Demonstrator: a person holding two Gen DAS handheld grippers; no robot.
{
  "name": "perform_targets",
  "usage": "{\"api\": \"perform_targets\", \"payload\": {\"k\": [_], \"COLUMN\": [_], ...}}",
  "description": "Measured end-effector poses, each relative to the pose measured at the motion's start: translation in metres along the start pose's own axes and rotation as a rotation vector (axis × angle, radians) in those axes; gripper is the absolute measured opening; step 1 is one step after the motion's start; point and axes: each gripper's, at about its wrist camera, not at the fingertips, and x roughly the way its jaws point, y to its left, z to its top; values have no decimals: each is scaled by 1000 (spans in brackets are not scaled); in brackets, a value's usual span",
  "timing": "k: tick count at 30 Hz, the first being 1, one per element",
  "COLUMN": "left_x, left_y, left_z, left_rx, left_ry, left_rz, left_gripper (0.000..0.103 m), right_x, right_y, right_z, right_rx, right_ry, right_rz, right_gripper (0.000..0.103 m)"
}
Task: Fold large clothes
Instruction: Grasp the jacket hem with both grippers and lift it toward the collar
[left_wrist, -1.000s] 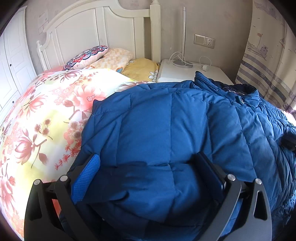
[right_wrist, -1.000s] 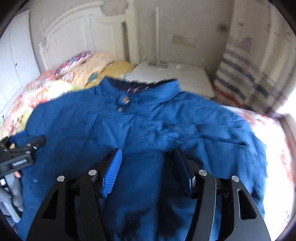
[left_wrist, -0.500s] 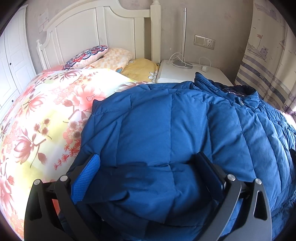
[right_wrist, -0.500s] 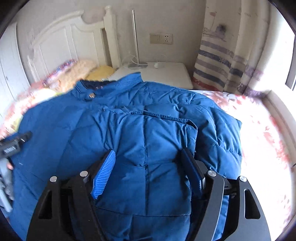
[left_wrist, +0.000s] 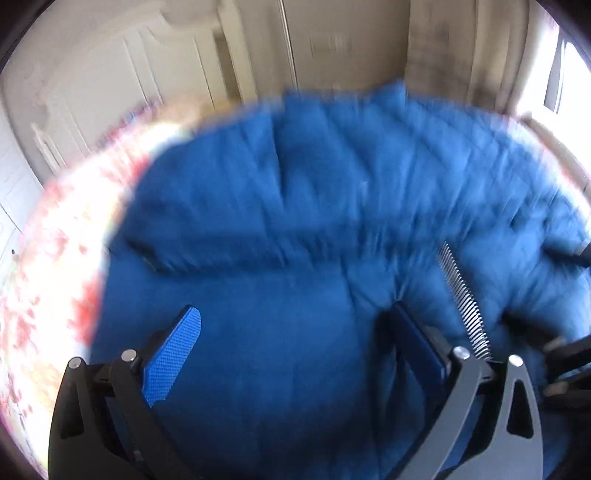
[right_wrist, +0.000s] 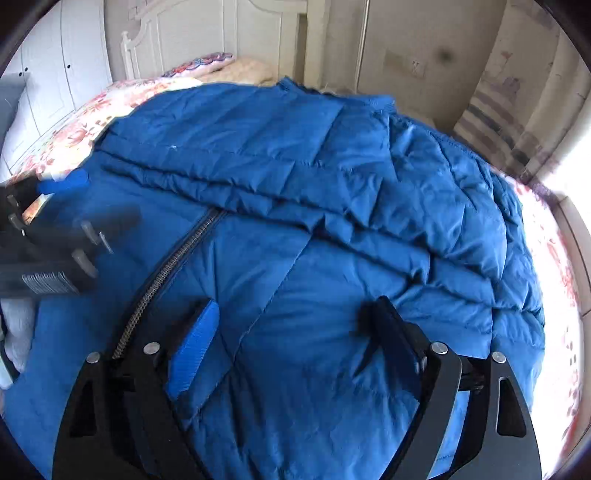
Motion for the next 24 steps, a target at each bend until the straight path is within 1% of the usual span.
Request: {"api": "perform_targets", "payload": {"k": [2, 3, 5, 6, 7, 8, 9, 10, 11, 13, 14, 15, 17, 19, 20, 21, 22, 23, 24], "left_x": [1, 0, -10, -15, -15, -10, -3, 3, 2, 1, 3, 2, 0, -4, -12, -23, -34, -42, -51], "left_y": [10, 15, 29, 44, 56, 71, 82, 93, 100, 92, 82, 76, 66, 70, 75, 74, 70, 65, 50], "left_z": [4, 5, 4, 2, 0, -3, -7, -8, -7, -6, -4, -3, -2, -4, -11, -15, -21, -25, -30], "left_rx": [-42, -54, -89, -131, -165, -206, -250, -305, -337, -316, -281, -256, -210, -226, -238, -252, -249, -232, -186], "left_ry": [28, 29, -6, -27, -26, -11, 15, 38, 25, 24, 30, 28, 20, 20, 14, -10, -33, -44, -48], "left_rz": [-14, -12, 7, 29, 42, 54, 44, -8, -33, -2, 39, 62, 83, 89, 91, 70, 36, 9, -13], "left_gripper": [101, 101, 101, 101, 101, 101, 101, 100, 101, 101, 101, 101, 101, 101, 100, 100, 100, 100, 101], "right_x": [-4, -10, -23, -27, -27, -25, -19, -17, -19, -20, -18, -17, -20, -36, -44, -56, -62, -68, -70], "right_y": [-3, -6, -22, -35, -45, -61, -81, -92, -104, -107, -104, -100, -98, -93, -85, -73, -64, -46, -28], "right_z": [-1, -3, -11, -15, -20, -26, -35, -39, -44, -45, -44, -42, -40, -42, -41, -41, -38, -38, -40], "right_rx": [12, 16, 57, 97, 131, 172, 226, 272, 324, 341, 321, 303, 300, 319, 312, 281, 252, 199, 139], "right_ry": [7, 1, -34, -44, -43, -34, -23, -34, -50, -60, -49, -42, -42, -69, -89, -119, -131, -133, -120], "right_rz": [2, -5, -48, -82, -111, -150, -161, -105, -51, -44, -60, -75, -79, -141, -139, -118, -105, -79, -40], "right_gripper": [82, 82, 82, 83, 84, 86, 88, 89, 89, 89, 90, 90, 91, 90, 90, 90, 90, 90, 90]}}
